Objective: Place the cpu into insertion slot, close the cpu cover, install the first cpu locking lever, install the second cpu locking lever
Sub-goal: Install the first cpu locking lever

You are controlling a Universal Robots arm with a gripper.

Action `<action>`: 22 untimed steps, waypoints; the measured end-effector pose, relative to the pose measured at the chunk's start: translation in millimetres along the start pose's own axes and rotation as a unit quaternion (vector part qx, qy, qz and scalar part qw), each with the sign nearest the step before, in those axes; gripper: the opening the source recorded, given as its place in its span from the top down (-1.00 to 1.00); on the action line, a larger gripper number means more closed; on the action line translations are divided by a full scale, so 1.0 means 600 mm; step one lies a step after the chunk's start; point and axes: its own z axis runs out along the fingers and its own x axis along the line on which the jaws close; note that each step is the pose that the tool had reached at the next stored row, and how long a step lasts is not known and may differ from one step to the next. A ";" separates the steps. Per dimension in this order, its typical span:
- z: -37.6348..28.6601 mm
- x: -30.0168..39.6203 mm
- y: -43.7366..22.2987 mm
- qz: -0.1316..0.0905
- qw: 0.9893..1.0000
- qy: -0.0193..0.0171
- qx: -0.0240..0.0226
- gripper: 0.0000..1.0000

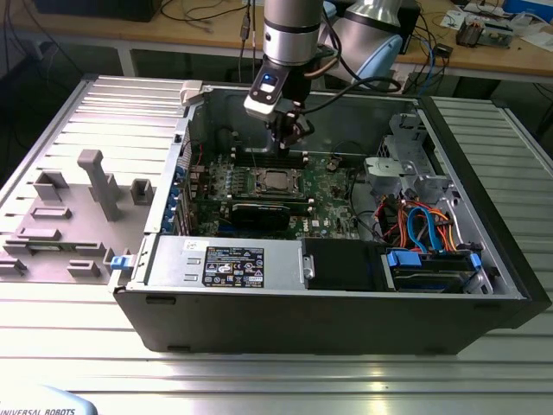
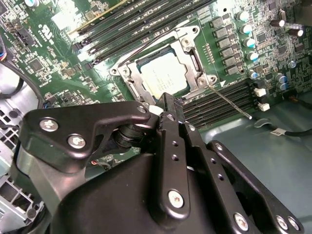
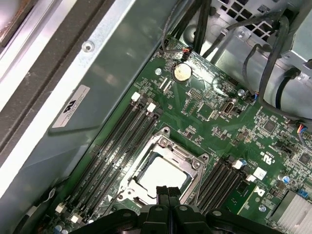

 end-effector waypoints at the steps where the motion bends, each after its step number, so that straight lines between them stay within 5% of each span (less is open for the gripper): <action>1: 0.000 0.000 0.000 -0.005 1.000 0.000 0.000 0.79; 5: 0.000 0.000 0.000 -0.040 0.999 0.000 -0.001 0.79; 9: 0.000 0.000 0.000 -0.100 0.995 0.000 -0.003 0.79; 14: 0.000 0.000 0.000 -0.128 0.992 -0.001 -0.004 0.79; 22: 0.000 0.000 0.000 -0.129 0.992 -0.001 -0.004 0.79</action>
